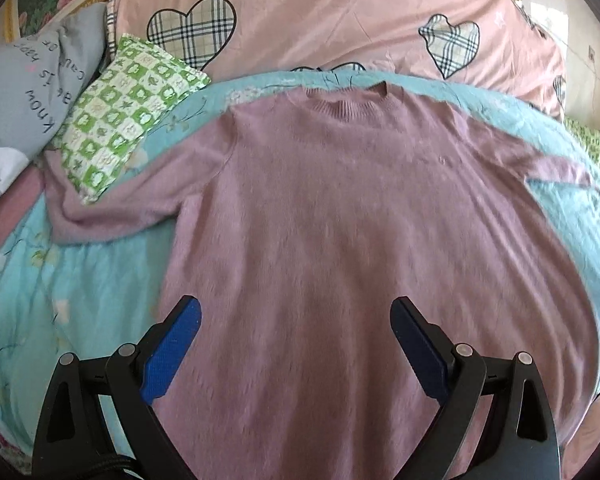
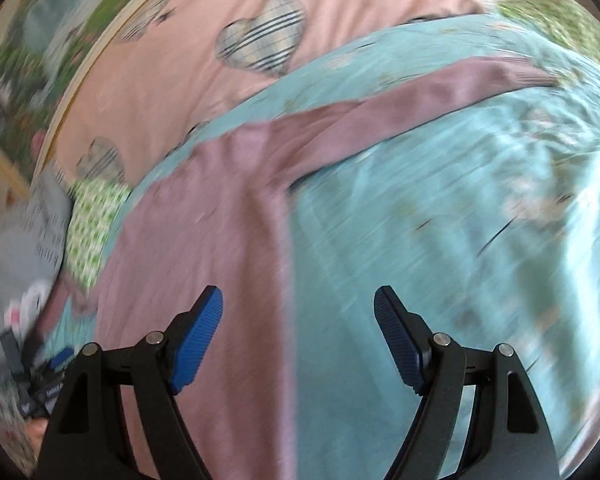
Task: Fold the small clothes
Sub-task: 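Reach the right gripper to the sweater's sleeve cuff and grasp it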
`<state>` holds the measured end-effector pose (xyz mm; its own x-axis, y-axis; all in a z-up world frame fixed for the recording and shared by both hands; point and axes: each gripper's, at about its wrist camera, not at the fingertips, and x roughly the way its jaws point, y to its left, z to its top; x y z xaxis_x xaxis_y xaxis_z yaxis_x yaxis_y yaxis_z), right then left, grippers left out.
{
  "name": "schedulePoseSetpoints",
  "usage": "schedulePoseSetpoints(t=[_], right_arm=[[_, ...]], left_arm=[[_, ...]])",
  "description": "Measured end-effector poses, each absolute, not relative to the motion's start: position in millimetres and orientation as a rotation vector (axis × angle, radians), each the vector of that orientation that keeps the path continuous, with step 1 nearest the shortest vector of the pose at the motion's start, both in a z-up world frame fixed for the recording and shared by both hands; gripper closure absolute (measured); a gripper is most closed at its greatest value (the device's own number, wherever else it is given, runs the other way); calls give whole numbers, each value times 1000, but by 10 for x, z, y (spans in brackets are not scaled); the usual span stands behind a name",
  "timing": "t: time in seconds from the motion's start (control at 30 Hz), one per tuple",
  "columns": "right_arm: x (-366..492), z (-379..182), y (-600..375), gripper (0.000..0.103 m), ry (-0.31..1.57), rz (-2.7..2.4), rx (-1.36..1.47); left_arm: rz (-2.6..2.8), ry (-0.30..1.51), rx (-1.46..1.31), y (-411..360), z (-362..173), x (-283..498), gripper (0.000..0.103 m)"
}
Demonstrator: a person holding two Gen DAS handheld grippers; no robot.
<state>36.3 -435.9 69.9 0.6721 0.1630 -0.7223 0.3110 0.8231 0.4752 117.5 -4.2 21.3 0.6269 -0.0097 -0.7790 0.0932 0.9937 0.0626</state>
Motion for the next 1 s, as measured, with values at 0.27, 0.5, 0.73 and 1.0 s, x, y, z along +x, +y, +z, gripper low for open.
schedulePoseSetpoints(t=[0.27,0.5,0.73,1.0], right_arm=[[697,537,-5701,24,754,-314,755],[949,258,-6633,42,711,-464,885],[1127,50,-7171,61,641,-547,944],[1235,294,-6932,95,585,-437,846]], left_arm=[[-66,910,61,-122,273,1828,7],[-43,951,38,-156,148,2361,7],[-10,989,32,-178,-60,2721,7],[-21,1005,10,-183,-166,2761,7]])
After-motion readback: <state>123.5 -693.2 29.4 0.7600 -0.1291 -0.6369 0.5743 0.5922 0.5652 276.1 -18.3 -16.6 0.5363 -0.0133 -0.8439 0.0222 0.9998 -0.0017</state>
